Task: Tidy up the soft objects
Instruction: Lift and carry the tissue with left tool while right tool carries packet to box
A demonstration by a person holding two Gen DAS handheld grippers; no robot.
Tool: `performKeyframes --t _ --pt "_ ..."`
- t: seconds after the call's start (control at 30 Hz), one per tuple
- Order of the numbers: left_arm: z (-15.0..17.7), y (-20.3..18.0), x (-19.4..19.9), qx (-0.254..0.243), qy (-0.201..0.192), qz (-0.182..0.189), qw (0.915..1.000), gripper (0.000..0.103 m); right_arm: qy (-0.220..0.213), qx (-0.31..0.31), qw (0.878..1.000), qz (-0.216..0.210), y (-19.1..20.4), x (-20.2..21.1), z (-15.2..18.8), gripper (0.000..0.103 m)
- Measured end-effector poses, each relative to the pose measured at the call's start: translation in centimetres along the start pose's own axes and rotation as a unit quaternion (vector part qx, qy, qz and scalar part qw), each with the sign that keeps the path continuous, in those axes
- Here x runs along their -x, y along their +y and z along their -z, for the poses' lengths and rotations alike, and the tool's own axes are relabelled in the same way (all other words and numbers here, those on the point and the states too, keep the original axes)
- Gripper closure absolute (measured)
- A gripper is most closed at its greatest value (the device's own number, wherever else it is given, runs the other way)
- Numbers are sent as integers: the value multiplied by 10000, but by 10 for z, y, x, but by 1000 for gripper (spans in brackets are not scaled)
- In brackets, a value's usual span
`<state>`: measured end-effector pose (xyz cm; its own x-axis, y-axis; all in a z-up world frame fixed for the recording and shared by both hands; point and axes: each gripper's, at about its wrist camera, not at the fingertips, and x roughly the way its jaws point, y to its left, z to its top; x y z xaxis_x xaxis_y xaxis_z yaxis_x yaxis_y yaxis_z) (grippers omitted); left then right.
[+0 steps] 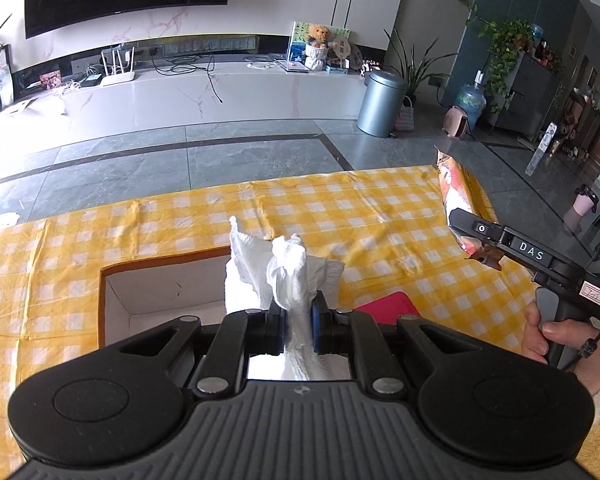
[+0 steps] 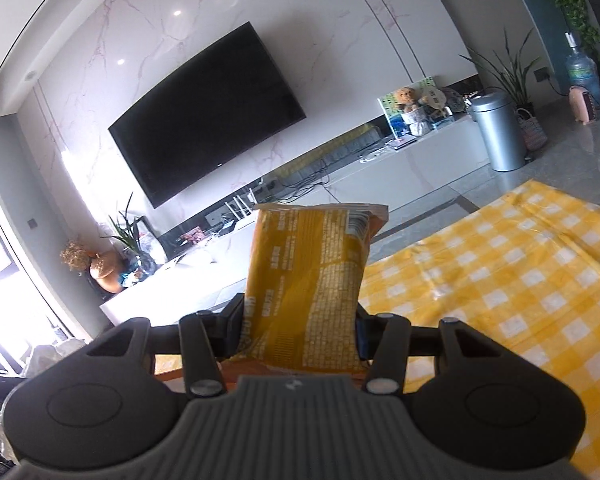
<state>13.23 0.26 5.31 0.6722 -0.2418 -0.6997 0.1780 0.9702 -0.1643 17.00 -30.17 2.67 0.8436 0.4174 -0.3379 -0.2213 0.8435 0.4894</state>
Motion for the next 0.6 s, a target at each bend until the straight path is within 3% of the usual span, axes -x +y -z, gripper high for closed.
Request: performKeyframes --t 0.3,0.47,0.6 --pt "36 58 6 922 -541 366 9936 89 114 357 9981 -481 48 2 4 53" --pt "46 80 5 1054 -715 156 9917 89 369 940 9926 -679 88 -11 11 53" --pt "56 103 11 1279 -785 214 9885 89 807 1385 9841 -767 120 -35 28 53"
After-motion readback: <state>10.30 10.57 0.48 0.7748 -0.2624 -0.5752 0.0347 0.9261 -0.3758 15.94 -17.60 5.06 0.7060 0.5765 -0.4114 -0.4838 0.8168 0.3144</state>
